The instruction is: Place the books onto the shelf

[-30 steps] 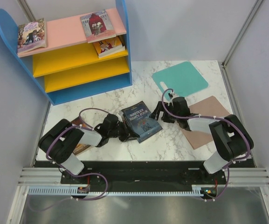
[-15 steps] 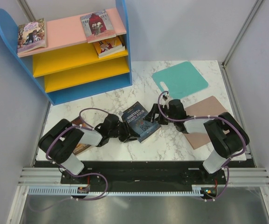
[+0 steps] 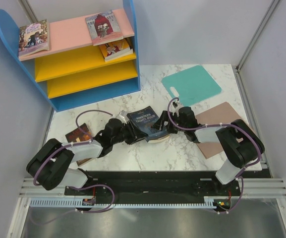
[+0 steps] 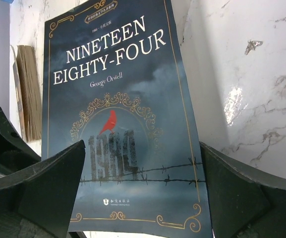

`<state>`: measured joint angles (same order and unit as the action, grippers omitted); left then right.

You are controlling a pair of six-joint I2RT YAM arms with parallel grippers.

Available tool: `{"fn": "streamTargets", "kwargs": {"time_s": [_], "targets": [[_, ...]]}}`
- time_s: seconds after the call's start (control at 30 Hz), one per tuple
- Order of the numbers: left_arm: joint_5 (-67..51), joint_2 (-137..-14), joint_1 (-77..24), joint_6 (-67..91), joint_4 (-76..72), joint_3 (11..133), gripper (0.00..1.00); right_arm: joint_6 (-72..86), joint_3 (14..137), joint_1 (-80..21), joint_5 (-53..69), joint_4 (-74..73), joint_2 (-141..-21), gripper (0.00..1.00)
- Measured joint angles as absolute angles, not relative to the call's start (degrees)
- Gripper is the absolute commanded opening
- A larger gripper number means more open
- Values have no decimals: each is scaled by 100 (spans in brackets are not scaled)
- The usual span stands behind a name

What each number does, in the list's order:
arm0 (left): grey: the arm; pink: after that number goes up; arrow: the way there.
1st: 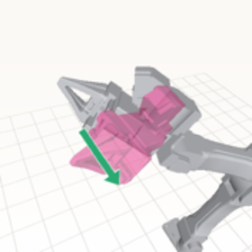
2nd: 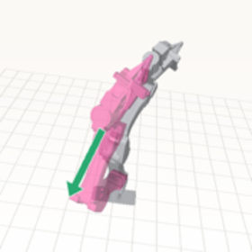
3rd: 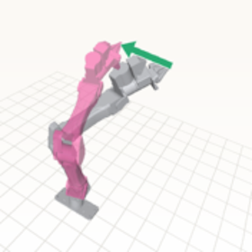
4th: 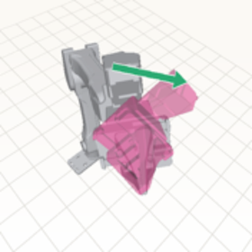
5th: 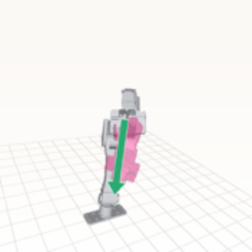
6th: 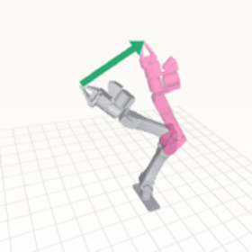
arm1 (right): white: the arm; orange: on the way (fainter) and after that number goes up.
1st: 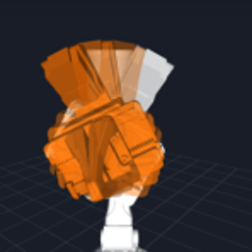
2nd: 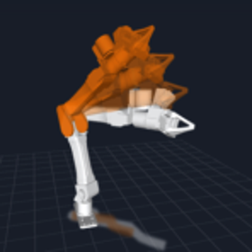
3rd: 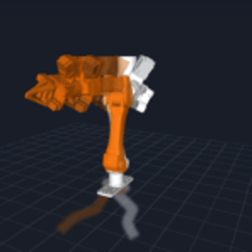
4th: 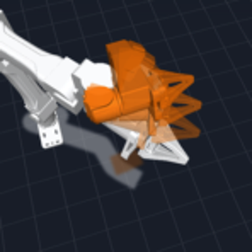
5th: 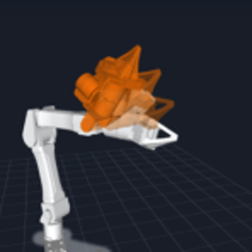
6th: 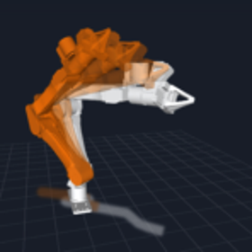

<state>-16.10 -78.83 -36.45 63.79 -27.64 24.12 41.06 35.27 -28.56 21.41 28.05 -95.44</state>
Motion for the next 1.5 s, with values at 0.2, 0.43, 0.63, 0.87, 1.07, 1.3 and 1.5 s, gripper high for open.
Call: {"fn": "streamTargets", "kwargs": {"time_s": [0.2,0.43,0.63,0.87,1.07,1.3,1.5], "targets": [[-1594,-8016,-3645,6383,-2759,2416,53,4176,3498,-2856,2143,2873,-9548,98],[-1603,-8252,-3649,6403,-2749,2438,37,4213,3487,-2858,2176,2923,-9568,98],[-1525,-8259,-3638,6471,-2700,2443,13,4241,3457,-2862,2211,2989,-9577,98],[-1500,-8340,-3634,6482,-2705,2443,33,4241,3398,-2862,2217,3114,-9577,98],[-1507,-8525,-3636,6488,-2738,2519,38,4244,3301,-2862,2244,3306,-9574,98],[-1457,-8672,-3610,6587,-2801,2633,2,4298,3201,-2849,2329,3559,-9616,98],[-1437,-8652,-3607,6613,-2792,2628,2,4327,3162,-2842,2318,3640,-9618,98]]}}
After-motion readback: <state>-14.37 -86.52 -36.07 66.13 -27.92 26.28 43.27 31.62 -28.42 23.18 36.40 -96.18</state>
